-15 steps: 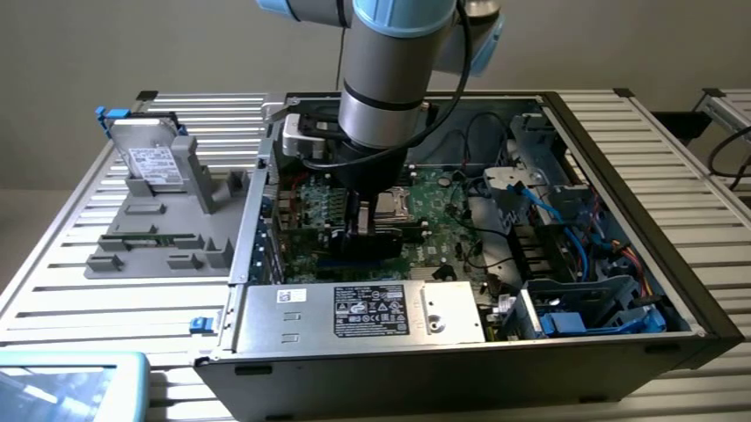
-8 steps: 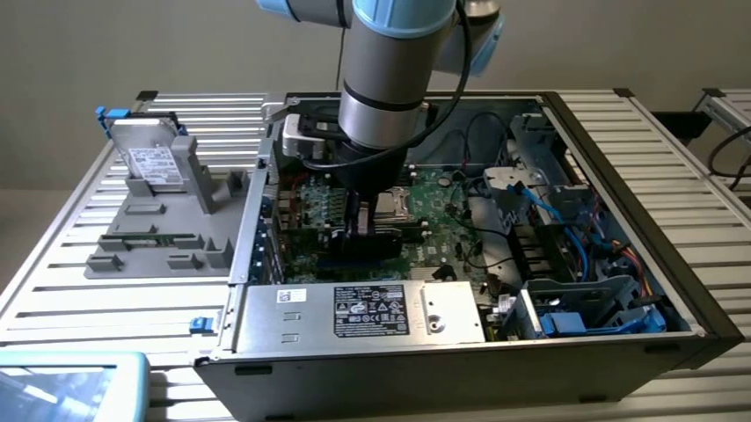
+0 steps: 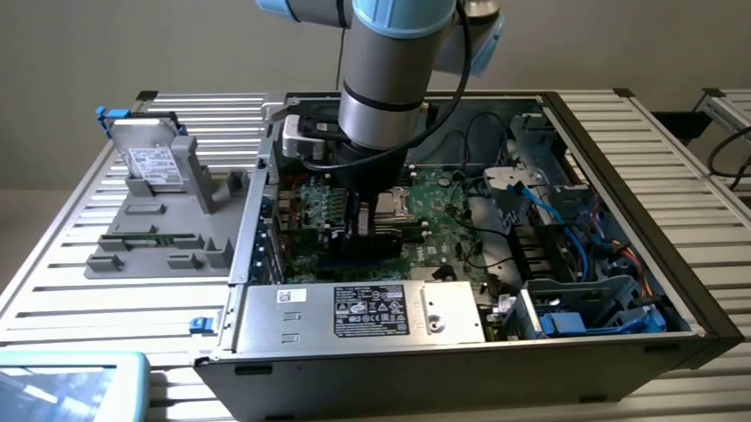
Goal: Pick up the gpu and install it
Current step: 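Insert the gpu into the slot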
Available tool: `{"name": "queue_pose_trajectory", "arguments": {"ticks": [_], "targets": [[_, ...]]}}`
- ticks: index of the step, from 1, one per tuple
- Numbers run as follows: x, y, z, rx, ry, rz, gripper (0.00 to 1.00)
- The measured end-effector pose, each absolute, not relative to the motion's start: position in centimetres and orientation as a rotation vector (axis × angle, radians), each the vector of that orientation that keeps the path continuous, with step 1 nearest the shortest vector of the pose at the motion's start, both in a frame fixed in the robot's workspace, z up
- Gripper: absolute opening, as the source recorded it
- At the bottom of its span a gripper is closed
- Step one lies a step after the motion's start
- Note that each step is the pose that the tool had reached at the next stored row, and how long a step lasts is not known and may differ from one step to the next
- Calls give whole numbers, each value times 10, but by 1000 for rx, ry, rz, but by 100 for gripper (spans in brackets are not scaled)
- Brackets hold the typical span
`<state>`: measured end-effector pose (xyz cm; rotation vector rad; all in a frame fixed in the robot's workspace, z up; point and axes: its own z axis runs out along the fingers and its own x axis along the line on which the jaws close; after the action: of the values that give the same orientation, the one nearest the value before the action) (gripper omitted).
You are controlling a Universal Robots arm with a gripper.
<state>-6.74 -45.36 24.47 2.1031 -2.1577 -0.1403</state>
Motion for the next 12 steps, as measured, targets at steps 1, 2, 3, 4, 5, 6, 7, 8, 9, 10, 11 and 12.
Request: {"name": "queue_pose_trajectory", "arguments": {"ticks": [1, 2, 3, 4, 5, 6, 7, 8, 9, 10, 11, 12], "targets": [[-67, -454, 245, 2103, -2158, -140, 29], [-67, -454, 245, 2104, -2157, -140, 29], [-67, -454, 245, 2104, -2157, -140, 29], [-67, -454, 245, 2104, -2157, -140, 29], [-67, -454, 245, 2104, -2157, -140, 29], [-67, -454, 245, 2104, -2157, -140, 29], [-67, -454, 245, 2104, -2157, -140, 29], [-67, -454, 245, 2104, -2157, -140, 29], [-67, -454, 245, 2104, -2157, -140, 29], [-67, -454, 245, 2104, -2156, -140, 29], [-67, -454, 245, 2104, -2156, -140, 29], [-67, -454, 245, 2104, -2156, -141, 29]]}}
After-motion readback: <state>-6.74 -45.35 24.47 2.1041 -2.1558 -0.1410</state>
